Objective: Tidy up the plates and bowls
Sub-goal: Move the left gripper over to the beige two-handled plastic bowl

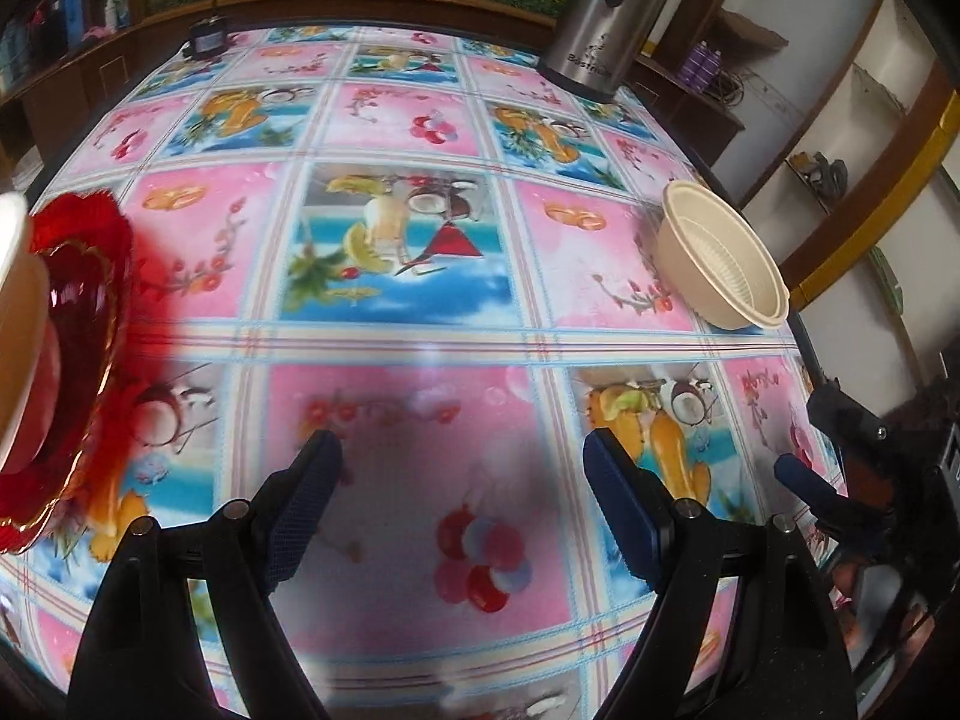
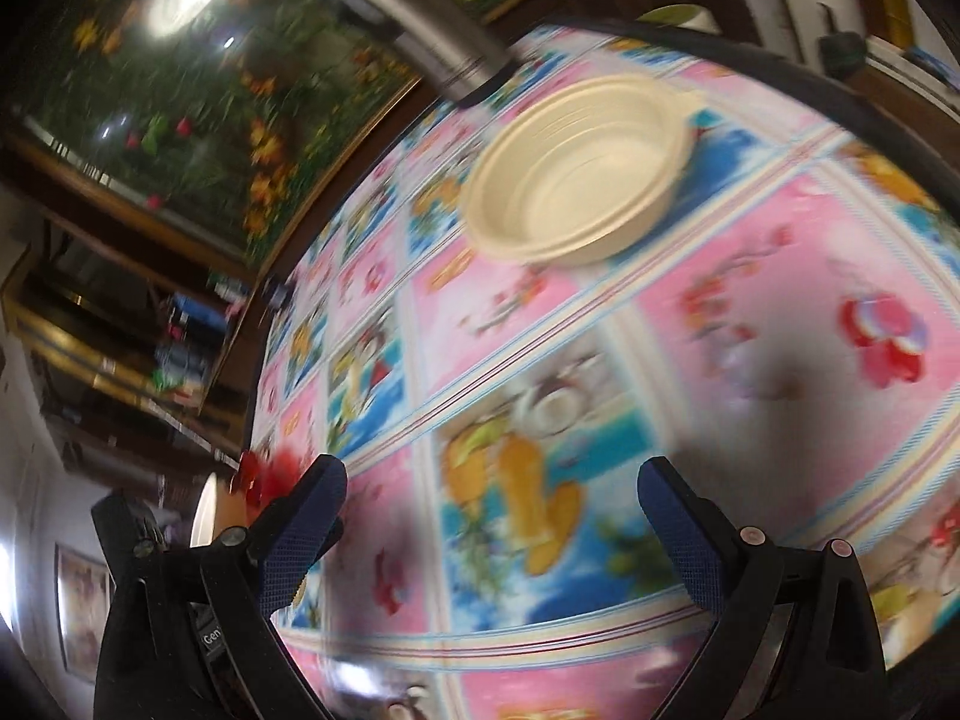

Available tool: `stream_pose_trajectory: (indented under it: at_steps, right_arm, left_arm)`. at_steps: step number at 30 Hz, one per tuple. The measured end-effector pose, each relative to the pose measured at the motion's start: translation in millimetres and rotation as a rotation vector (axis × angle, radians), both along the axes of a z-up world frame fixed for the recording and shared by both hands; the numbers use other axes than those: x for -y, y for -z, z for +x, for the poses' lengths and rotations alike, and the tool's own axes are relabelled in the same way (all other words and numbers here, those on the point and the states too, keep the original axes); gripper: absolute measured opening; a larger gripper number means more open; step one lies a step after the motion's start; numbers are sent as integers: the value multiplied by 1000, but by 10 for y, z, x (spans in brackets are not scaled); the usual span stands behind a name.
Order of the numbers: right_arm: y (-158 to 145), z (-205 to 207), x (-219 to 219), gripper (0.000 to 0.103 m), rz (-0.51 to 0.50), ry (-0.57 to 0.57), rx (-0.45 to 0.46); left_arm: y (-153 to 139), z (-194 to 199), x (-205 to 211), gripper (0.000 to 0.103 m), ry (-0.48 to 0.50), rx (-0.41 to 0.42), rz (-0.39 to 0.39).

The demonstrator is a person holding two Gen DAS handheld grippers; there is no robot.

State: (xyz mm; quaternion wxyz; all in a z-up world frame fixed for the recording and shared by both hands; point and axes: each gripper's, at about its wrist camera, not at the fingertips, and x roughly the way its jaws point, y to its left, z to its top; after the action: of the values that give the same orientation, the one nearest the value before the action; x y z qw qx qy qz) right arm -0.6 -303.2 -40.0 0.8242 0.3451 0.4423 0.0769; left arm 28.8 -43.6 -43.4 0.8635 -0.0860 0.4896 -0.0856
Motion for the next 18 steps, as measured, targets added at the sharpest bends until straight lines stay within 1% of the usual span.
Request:
stream_pose_trajectory:
  at_steps: [5, 9, 15, 18]
  right_arm:
    - [20, 33, 288, 99, 2, 76, 7]
    - [25, 98, 472, 99, -21, 126, 13]
    - [20, 282, 657, 99, -41, 172, 18]
    - [-31, 401, 698, 99, -69, 179, 35]
  left_arm:
    - [-2, 109, 258, 83, 40, 26, 22]
    - [-10, 231, 472, 83, 66, 52, 35]
    - [-34, 469, 743, 83, 71, 89, 21]
    - [-46, 613, 861, 83, 65, 95, -10]
